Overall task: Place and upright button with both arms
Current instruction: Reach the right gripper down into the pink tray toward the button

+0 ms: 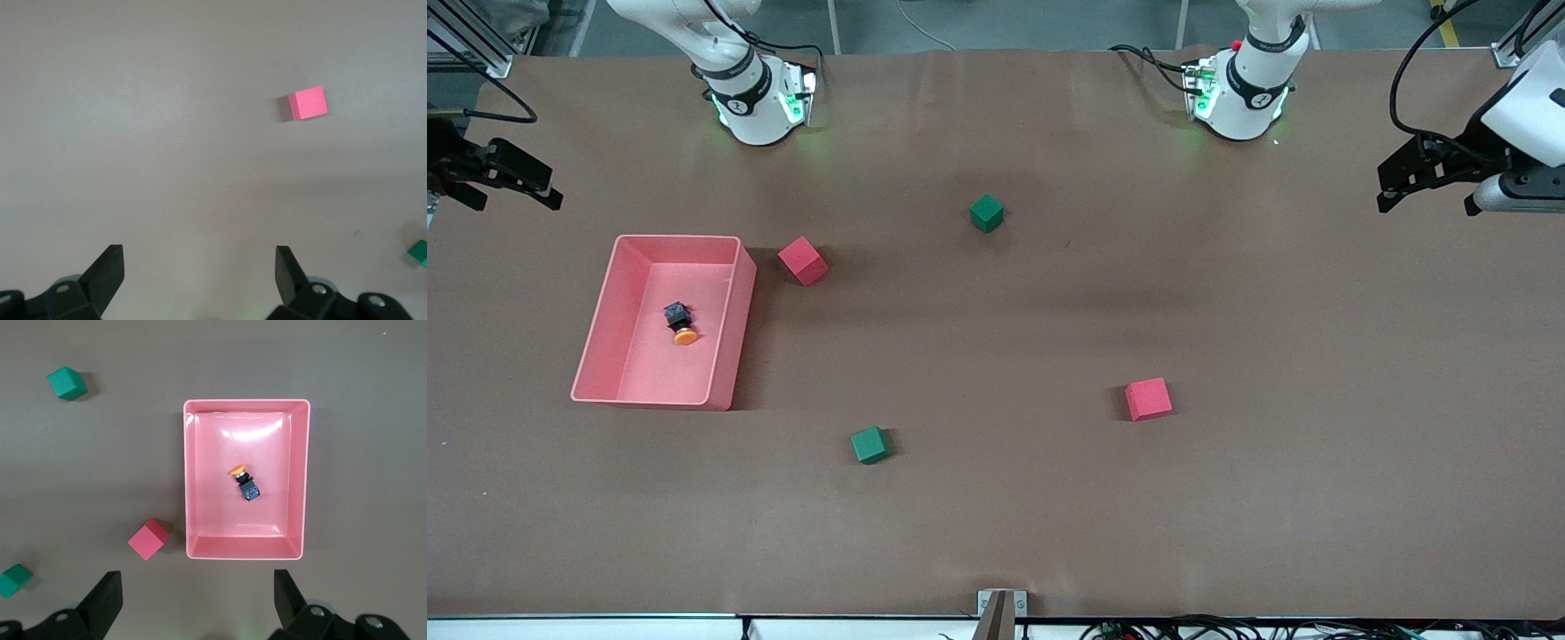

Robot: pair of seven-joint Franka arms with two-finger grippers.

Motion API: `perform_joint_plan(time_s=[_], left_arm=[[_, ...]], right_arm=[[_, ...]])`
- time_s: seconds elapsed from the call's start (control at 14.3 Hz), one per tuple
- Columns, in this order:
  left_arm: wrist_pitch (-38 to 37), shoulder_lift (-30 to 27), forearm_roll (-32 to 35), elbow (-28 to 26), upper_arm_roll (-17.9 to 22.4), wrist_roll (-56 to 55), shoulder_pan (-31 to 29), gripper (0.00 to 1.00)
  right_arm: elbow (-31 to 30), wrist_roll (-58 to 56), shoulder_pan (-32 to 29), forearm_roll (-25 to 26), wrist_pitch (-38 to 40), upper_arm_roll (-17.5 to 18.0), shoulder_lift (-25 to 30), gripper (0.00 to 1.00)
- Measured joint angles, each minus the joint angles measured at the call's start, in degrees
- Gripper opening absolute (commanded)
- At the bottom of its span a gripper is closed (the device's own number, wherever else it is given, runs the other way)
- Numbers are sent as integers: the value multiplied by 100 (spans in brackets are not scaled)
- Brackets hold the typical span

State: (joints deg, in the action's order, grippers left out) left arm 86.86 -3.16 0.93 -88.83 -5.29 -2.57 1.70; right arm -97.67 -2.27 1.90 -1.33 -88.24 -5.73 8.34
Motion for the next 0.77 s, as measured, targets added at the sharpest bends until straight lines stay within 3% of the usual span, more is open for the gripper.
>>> perform_joint_plan(time_s=[0.42, 0.77], left_arm=[[0, 0, -21, -2, -7, -11, 0, 100], [-58, 0, -64, -10, -3, -114, -4, 100]], right_arm=[[-12, 0, 0, 0, -5, 0, -26, 100], [-484, 0, -24, 0, -345, -27, -110, 100]])
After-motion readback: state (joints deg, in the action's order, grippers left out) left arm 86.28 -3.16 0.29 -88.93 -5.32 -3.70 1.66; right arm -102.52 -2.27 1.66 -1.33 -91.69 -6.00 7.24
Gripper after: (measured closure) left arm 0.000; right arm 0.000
